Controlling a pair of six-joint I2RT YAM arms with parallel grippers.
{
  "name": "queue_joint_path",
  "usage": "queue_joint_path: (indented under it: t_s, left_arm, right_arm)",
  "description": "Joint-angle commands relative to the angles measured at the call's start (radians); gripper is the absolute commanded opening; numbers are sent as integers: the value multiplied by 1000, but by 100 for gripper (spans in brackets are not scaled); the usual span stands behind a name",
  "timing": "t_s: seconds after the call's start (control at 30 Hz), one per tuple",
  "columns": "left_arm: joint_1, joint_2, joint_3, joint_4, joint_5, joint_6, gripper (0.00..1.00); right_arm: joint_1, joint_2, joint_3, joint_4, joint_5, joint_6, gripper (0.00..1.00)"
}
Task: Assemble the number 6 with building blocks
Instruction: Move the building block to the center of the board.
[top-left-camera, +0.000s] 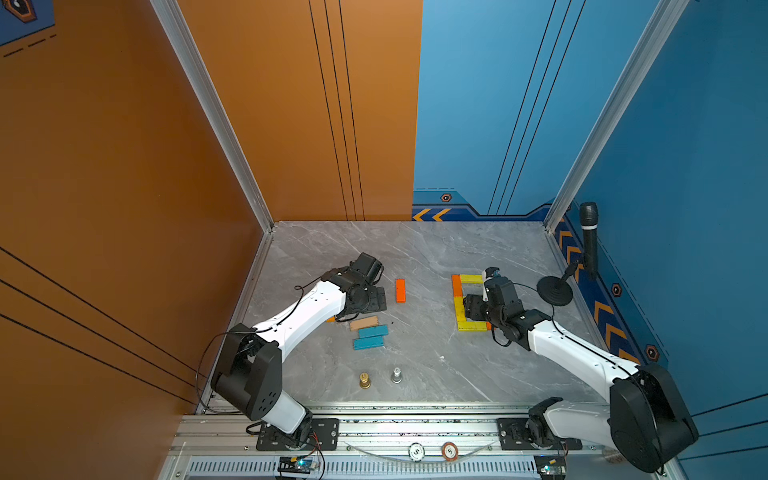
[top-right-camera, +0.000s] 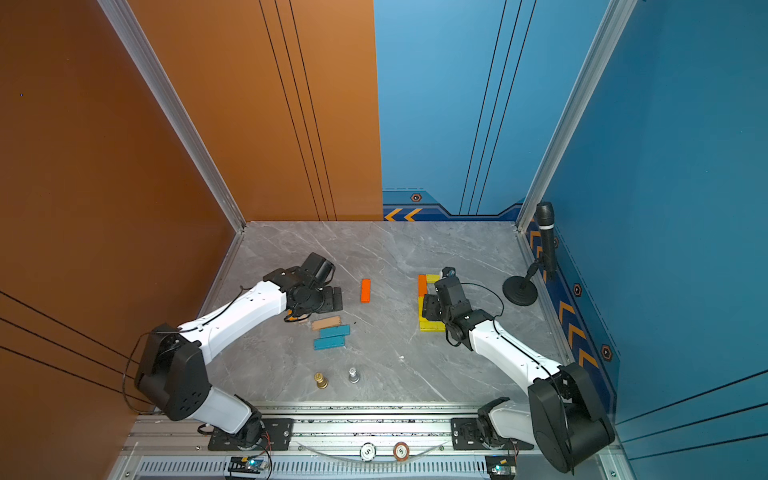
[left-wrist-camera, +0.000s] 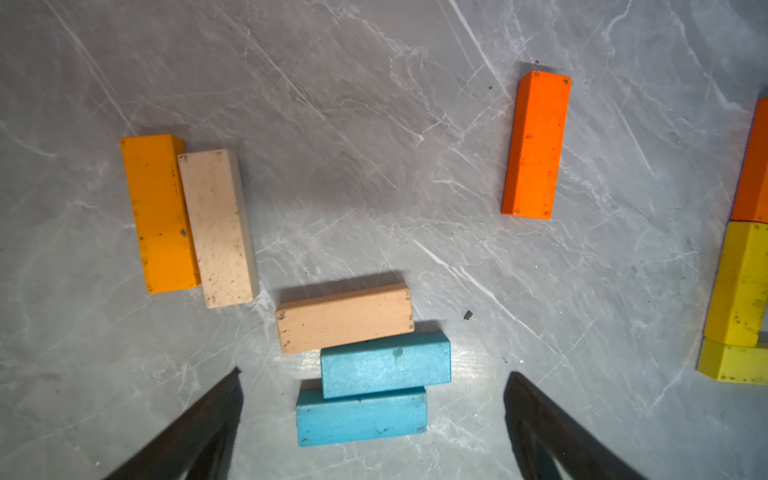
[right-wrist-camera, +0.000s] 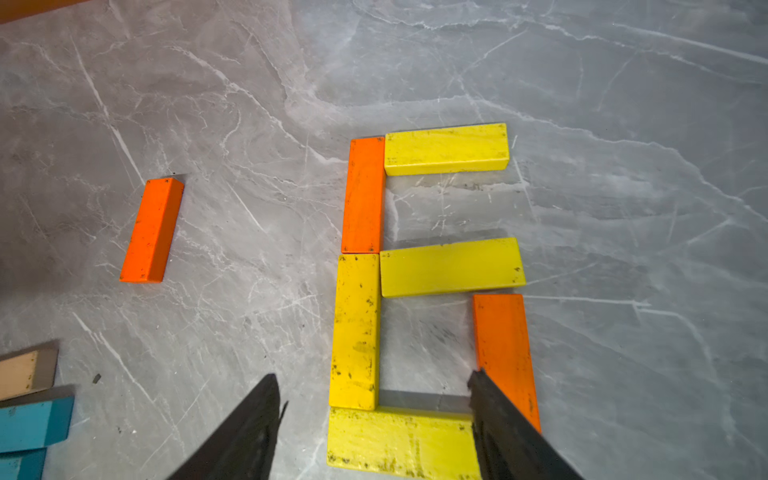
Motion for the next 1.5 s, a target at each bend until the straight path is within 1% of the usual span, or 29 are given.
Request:
queue_joint_path:
  t_s: [0.0,0.17,0.23,0.43,0.5,0.63,0.87,0.9,0.93,0.97,1.03,1.1,1.13,1.23,1.3,1.33,1.47]
  left_arm:
    - [4,-62,-40,-41,-41,-9,98]
    - [0,-135,-137,-55,-48,-25,98]
    - [-5,-166,-179,-55,-45,-34,98]
    - [-16,-234,-244,-55,-34,-55,100]
    - [-18,-236,-248,-58,-29,-58,98]
    - [-24,-209,-240,-74,-29,-62,94]
    - [-30,-127,-210,-79,-46,-60,90]
    - [-30,-113,-202,-79,-52,-58,87]
    - [-29,-102,-193,-73,-53,-53,87]
    - [-26,-91,-184,-68,-51,-48,83]
    - [-18,-55,-154,-56,-37,-32,79]
    - [-14,-20,-125,-40,-15,-3,78]
    - [-14,-3,-124,-30,-4,10,79]
    - [-12,49,-50,-22,23,46,85]
    - [-8,80,-24,-23,31,57,85]
    - [-8,97,-11,-23,33,65,91]
    - [12,151,17,-23,47,71,100]
  right_arm:
    - [33,13,-11,65,-1,-24,80]
    - [68,5,-13,94,2,-47,89]
    - [80,1,-13,96,6,-52,90]
    - [93,-8,-13,75,17,-59,90]
    - [94,-2,-9,61,13,-59,88]
    - [101,4,0,32,24,-62,85]
    - [106,8,7,23,9,-58,82]
    - [106,10,7,21,8,-57,82]
    - [106,11,8,23,8,-54,82]
    - [106,12,8,22,10,-53,81]
    - [106,16,9,21,12,-49,81]
    - [106,18,10,19,12,-49,81]
    - [105,18,11,16,12,-49,81]
    - [104,16,10,12,9,-52,82]
    - [103,11,7,11,9,-52,82]
    - [104,11,8,11,8,-53,83]
    - [103,13,6,11,1,-58,87]
